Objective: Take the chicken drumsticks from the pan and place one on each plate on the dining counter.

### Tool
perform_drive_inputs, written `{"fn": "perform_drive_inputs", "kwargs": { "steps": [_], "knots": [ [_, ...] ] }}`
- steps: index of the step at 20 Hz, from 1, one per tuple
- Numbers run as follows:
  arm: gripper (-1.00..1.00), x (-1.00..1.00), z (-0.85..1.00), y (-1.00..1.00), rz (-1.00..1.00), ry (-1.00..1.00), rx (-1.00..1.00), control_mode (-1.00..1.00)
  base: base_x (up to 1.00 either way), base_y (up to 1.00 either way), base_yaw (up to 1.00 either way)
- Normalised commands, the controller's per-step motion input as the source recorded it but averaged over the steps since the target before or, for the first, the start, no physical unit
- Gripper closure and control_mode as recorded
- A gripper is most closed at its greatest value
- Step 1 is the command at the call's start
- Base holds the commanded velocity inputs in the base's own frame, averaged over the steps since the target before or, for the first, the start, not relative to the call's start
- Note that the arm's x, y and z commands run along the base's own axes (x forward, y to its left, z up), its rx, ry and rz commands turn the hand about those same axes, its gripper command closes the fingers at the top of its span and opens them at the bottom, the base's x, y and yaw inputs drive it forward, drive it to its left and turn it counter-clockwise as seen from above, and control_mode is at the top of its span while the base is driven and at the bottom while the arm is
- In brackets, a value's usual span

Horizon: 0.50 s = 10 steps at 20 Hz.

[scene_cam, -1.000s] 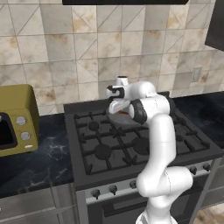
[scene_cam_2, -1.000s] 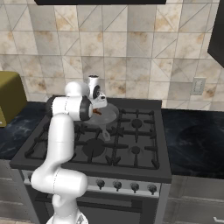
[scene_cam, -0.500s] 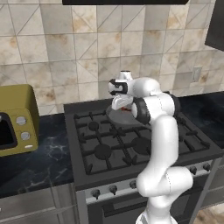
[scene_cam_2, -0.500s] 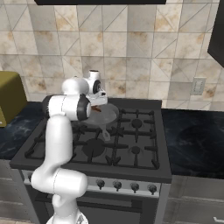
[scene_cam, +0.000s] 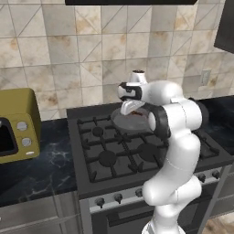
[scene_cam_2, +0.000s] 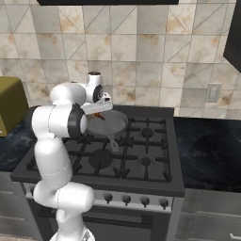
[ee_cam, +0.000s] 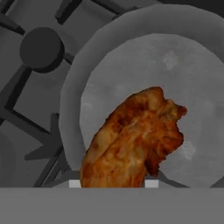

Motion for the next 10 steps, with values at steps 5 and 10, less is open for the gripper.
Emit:
{"fn": "perform_drive_inputs", "kwargs": {
  "steps": [5, 10],
  "knots": [
    [1.0, -0.93, 0.26, -0.14, -0.11, -0.06, 0.0, -1.0, 0.0, 0.0, 0.0],
    [1.0, -0.89, 0.35, -0.16, -0.15, 0.0, 0.0, -1.0, 0.0, 0.0, 0.0]
  ]
}}
